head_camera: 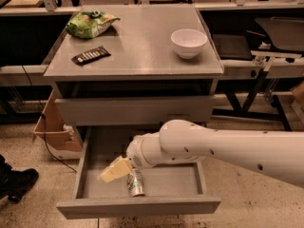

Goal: Pick 7up can from middle drawer and place on counter

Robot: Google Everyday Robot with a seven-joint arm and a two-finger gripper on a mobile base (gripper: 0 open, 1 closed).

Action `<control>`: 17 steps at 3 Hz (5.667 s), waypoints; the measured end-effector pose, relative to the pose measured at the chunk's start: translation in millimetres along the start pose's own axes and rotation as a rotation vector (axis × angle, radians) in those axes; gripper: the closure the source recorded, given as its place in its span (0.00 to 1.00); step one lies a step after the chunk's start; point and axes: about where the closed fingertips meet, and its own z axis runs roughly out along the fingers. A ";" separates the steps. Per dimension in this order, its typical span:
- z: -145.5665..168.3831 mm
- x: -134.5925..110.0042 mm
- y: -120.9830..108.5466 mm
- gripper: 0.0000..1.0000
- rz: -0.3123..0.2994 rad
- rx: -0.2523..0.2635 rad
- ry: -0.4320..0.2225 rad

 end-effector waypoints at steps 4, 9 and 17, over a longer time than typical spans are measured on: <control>100.9 79.7 -40.5 0.00 0.174 0.110 0.019; 132.7 137.7 -70.5 0.00 0.299 0.194 -0.020; 176.3 199.0 -118.7 0.81 0.472 0.515 0.223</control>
Offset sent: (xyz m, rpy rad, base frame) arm 0.0249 0.0348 -0.1057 -0.0225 0.0877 -0.1583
